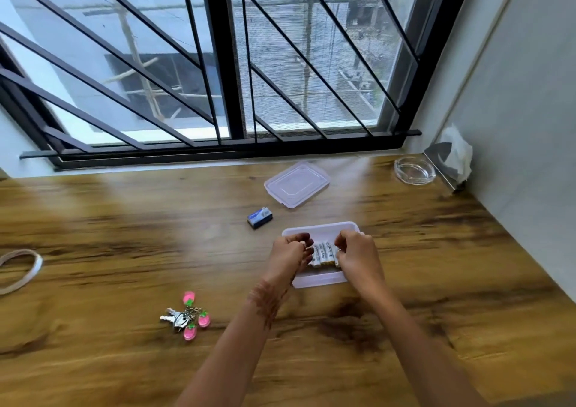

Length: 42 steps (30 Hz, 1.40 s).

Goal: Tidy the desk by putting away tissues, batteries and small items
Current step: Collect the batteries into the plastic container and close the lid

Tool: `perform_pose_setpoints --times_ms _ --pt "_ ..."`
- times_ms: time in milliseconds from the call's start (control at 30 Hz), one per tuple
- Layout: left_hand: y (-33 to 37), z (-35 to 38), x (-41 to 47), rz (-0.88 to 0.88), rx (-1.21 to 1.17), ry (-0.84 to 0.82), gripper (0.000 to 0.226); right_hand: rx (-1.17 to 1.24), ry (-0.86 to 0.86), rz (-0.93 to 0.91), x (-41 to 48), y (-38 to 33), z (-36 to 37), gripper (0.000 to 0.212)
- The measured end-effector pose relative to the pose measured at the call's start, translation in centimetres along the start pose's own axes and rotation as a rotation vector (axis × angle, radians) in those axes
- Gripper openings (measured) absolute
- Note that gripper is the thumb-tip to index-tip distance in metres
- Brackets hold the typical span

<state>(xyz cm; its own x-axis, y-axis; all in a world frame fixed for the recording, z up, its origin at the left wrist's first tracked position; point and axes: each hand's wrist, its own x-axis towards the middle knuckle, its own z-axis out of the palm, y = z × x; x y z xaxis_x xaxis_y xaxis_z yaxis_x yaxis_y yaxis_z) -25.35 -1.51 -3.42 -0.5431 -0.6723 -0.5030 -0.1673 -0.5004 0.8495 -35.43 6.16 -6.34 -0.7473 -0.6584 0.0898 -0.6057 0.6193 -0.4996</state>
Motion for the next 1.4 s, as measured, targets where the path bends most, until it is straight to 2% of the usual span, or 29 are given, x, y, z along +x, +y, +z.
perform_pose_setpoints --times_ms 133,233,367,533,733,867,1067,1233,1400 --pt "0.6 -2.0 -0.7 0.03 -0.044 0.038 0.03 -0.008 -0.037 -0.014 0.0 -0.6 0.3 0.029" --pt "1.2 -4.1 -1.3 0.071 -0.059 0.092 0.03 0.019 0.003 -0.041 0.1 -2.3 0.0 0.018" --pt "2.1 -7.7 -1.9 0.133 -0.087 0.151 0.028 0.175 -0.051 -0.133 0.1 -6.5 0.4 0.008" --pt "2.9 -14.5 -2.4 0.23 -0.067 0.232 0.025 0.293 -0.099 -0.269 -1.1 -13.6 2.9 0.005" --pt "5.0 -26.8 -3.0 0.292 -0.101 0.366 0.025 0.36 -0.226 -0.386 -2.0 -24.4 9.0 0.007" --pt "5.9 -36.5 -3.3 0.289 -0.078 0.449 0.023 0.42 -0.295 -0.402 -2.9 -32.5 14.3 0.004" --pt "6.8 -50.7 -3.9 0.275 -0.002 0.649 0.018 0.428 -0.395 -0.463 -4.2 -44.6 22.9 0.007" --pt "7.3 -58.5 -4.5 0.248 0.004 0.74 0.016 0.327 -0.453 -0.513 -4.7 -52.6 29.0 0.026" --pt "7.3 -62.5 -4.2 0.212 -0.031 0.762 0.02 0.121 -0.488 -0.627 -3.5 -57.9 33.7 0.046"
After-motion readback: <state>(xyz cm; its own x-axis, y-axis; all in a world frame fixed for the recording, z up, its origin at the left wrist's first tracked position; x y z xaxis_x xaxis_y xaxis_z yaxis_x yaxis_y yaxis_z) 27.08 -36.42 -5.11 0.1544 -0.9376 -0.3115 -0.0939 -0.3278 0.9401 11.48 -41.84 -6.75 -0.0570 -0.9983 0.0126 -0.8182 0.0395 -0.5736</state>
